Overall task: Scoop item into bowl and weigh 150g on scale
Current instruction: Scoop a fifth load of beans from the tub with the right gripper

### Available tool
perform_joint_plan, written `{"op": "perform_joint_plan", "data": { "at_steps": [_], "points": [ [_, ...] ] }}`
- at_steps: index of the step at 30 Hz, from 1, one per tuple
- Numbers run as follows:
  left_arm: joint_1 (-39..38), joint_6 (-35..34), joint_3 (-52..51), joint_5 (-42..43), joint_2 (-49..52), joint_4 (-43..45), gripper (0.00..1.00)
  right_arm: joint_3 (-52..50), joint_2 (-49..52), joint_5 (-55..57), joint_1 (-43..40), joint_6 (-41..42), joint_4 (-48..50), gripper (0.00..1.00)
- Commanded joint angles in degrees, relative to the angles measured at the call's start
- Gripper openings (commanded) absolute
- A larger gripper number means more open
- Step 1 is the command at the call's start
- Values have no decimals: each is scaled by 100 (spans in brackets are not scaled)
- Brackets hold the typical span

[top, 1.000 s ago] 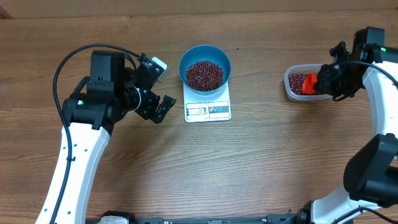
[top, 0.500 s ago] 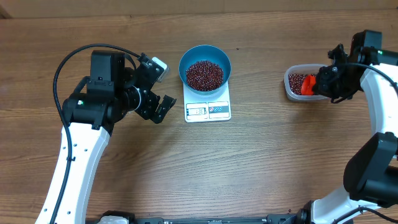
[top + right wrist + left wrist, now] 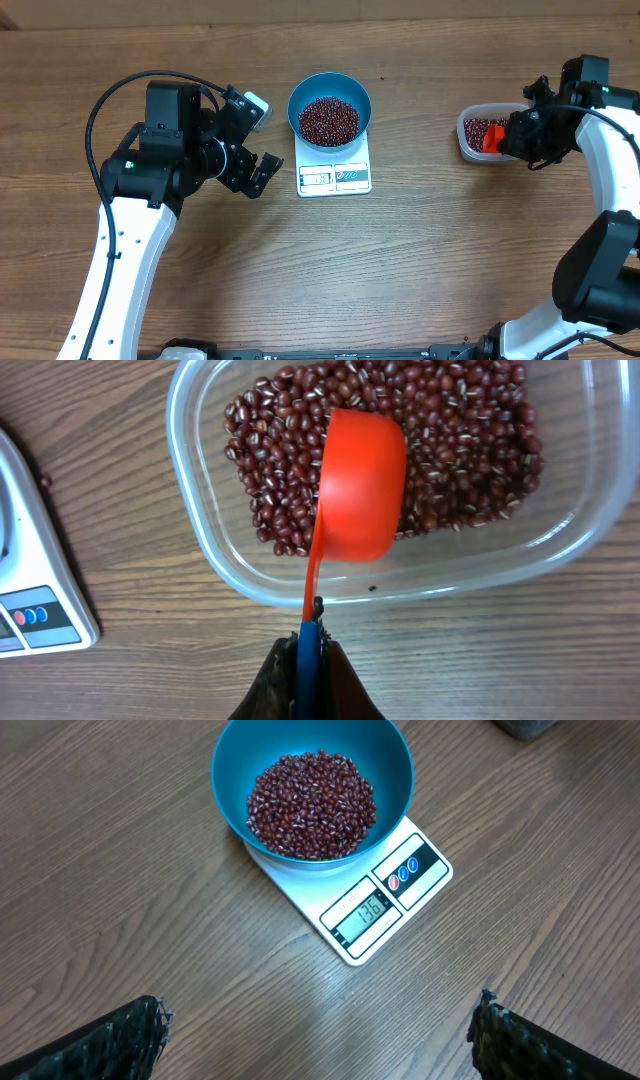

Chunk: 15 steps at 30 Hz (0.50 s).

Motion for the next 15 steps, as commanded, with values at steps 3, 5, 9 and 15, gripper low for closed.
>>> {"op": "perform_joint_plan", "data": {
  "at_steps": [3, 5, 9, 15],
  "points": [
    [20, 153, -9, 2, 42, 13, 100, -396, -87, -501, -13, -26, 262, 4],
    [20, 153, -9, 0, 42, 13, 100, -485, -87, -686, -13, -26, 352, 4],
    [20, 153, -9, 2, 42, 13, 99, -490, -87, -1060, -15, -26, 442, 4],
    [20, 151, -9, 0, 42, 13, 100, -490, -87, -1631, -146, -22, 551, 4]
  ]
}}
